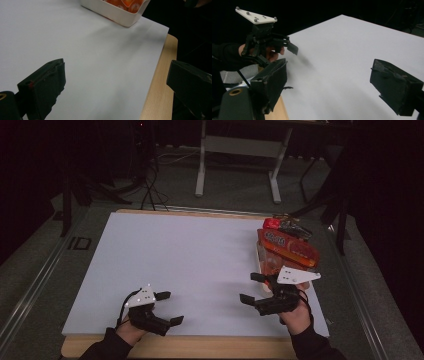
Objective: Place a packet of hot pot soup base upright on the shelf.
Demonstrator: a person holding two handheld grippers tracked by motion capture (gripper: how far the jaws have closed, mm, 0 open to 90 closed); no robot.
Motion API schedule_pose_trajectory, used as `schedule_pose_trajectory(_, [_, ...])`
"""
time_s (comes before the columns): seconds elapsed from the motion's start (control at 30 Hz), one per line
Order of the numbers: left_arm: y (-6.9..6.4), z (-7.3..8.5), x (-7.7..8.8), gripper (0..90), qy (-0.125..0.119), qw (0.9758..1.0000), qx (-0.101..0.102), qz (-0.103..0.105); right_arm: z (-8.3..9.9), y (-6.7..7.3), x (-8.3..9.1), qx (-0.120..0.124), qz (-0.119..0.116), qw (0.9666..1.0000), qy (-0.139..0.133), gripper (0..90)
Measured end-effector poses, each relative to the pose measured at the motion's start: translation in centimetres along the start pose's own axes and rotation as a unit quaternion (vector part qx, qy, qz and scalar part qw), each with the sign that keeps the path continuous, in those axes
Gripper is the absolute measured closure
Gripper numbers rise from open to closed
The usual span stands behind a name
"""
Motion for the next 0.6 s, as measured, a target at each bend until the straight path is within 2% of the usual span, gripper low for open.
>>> schedule_pose_trajectory(0.23, [0.0, -0.1, 0.1, 2.4, -0.002, 1.0, 0.0, 0.0, 1.0, 0.2, -0.3, 0.002, 0.002, 1.0, -0.006, 14.1])
schedule_pose_trajectory(0.6, [0.0, 0.0, 0.1, 2.4, -0.003, 1.0, 0.0, 0.0, 3.6, 0.5, -0.6, 0.01, 0.005, 0.9998, 0.014, 14.0])
Point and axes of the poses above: each handheld gripper's, and its own axes: x roughly backward along the jaws, z roughly out of its underside, y roughly to its left, the point moved 7 cm from there along -x, roughly forward along the jaws, and after that the axes turned 10 degrees about x, right-handed, at the moved point
